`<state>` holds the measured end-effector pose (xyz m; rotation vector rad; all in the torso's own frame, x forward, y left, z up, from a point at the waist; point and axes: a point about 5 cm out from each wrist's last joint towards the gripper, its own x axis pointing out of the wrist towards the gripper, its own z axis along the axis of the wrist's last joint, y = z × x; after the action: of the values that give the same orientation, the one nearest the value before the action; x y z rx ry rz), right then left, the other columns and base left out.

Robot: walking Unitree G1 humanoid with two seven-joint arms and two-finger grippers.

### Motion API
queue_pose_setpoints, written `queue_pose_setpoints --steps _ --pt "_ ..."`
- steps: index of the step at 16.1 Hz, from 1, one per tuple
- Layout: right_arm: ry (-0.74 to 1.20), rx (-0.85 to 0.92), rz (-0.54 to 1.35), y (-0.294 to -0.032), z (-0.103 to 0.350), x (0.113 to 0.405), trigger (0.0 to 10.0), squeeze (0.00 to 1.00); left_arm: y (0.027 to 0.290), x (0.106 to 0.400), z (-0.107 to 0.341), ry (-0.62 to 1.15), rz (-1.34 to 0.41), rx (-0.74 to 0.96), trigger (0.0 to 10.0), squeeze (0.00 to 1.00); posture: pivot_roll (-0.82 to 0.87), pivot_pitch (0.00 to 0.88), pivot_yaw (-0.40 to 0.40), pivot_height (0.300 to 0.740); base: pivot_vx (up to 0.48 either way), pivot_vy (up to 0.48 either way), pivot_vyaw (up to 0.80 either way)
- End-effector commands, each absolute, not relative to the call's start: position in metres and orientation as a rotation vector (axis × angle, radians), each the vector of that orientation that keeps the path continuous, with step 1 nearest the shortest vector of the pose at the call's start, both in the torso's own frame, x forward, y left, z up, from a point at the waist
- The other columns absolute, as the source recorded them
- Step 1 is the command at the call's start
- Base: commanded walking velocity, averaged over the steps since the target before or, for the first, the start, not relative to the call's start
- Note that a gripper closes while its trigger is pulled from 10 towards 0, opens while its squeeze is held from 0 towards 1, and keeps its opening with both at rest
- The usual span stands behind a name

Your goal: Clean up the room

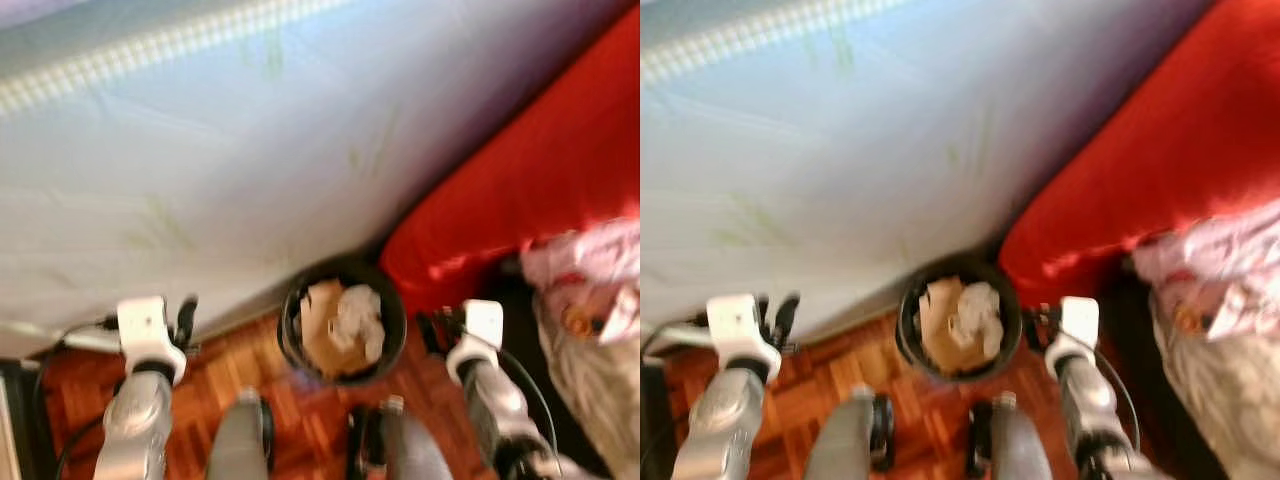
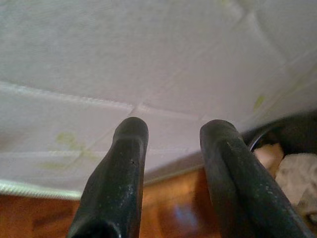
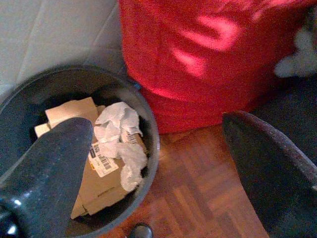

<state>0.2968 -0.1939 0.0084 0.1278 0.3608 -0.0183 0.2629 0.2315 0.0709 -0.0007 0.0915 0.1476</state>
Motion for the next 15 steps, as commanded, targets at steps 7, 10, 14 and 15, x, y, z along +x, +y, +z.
queue_pose_setpoints --steps 7,10,14,15 --pt "0.627 0.098 -0.097 -0.206 -0.039 0.247 10.0 0.00 0.235 0.230 -0.028 0.515 0.174 -0.073 10.0 0.00 0.20 0.060 -0.063 0.740 0.000 0.000 0.00" --pt "0.673 0.101 -0.128 -0.206 -0.043 0.243 10.0 0.00 0.227 0.229 -0.039 0.605 0.132 -0.068 10.0 0.00 0.19 0.002 -0.049 0.740 0.000 0.000 0.00" --pt "0.749 0.163 -0.193 -0.200 -0.057 0.226 10.0 0.00 0.219 0.224 -0.050 0.692 0.109 -0.039 10.0 0.00 0.17 0.000 -0.014 0.740 0.000 0.000 0.00" --pt "0.774 0.173 -0.194 -0.196 -0.062 0.219 10.0 0.00 0.217 0.221 -0.053 0.712 0.098 -0.026 10.0 0.00 0.16 0.000 0.000 0.740 0.000 0.000 0.00"
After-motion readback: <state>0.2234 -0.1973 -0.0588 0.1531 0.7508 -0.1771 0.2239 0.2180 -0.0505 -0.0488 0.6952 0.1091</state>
